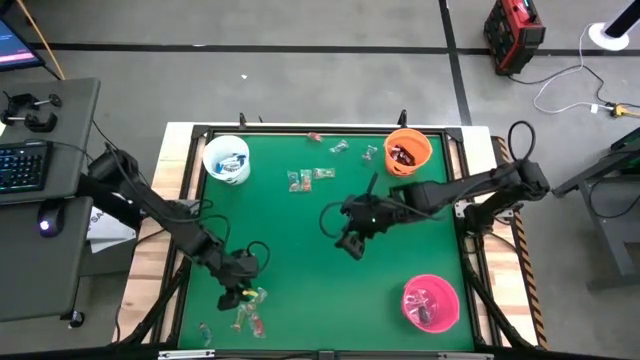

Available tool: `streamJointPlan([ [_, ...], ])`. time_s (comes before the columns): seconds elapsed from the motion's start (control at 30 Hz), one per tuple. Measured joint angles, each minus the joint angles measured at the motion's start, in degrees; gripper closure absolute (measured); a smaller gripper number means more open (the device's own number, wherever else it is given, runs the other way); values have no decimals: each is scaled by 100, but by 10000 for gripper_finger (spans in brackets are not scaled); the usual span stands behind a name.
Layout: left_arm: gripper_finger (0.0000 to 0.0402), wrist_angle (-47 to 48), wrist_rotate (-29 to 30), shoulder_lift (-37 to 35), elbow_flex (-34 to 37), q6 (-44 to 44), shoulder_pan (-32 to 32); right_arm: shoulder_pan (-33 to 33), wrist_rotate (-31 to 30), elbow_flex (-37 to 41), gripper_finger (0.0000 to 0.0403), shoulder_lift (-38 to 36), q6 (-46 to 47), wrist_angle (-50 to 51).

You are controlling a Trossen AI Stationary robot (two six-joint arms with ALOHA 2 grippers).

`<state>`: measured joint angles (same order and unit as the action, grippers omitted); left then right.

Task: Sort candy by brand, put in halloween buckets
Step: Put the green gummy into the pink bucket

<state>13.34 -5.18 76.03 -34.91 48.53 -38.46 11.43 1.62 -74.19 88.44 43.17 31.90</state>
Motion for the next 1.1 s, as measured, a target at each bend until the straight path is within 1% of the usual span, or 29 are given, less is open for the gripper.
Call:
streamJointPlan([
  [0.07, 204, -121, -17, 105, 1, 128, -15, 145, -251, 0, 140, 0, 159, 2],
  [0.2, 204, -556, 25, 316, 1, 292, -31, 333, -593, 0, 140, 0, 190, 110],
  [0.4, 204, -1088, 31, 790, -1, 727, -28, 412, -664, 0, 140, 0, 165, 661],
  [0.5, 204, -1060, 32, 1064, -3, 1066, -28, 412, -667, 0, 140, 0, 133, 861],
  [0.63, 204, -1114, 41, 1239, -29, 1605, -24, 445, -677, 0, 140, 0, -216, 903],
  [0.7, 204, -1051, 132, 1261, -81, 1741, -24, 467, -674, 1, 140, 0, -434, 905],
  [0.77, 210, -845, 368, 1261, -147, 1758, -28, 476, -705, 1, 140, 0, -583, 903],
  [0.83, 229, -476, 572, 1261, -235, 1830, -3, 478, -733, 0, 140, 0, -682, 904],
  [0.9, 266, -146, 711, 1259, -309, 1846, 40, 476, -755, 0, 140, 0, -778, 903],
  [1.0, 354, -145, 760, 1263, -317, 1842, 138, 476, -767, 0, 140, 0, -869, 903],
  [1.03, 376, -247, 765, 1253, -311, 1838, 194, 475, -760, 0, 140, -13, -869, 903],
  [1.07, 386, -339, 808, 1224, -312, 1842, 267, 476, -728, 2, 140, -35, -869, 903],
  [1.1, 386, -323, 880, 1175, -357, 1824, 358, 476, -702, 2, 140, -69, -868, 890],
])
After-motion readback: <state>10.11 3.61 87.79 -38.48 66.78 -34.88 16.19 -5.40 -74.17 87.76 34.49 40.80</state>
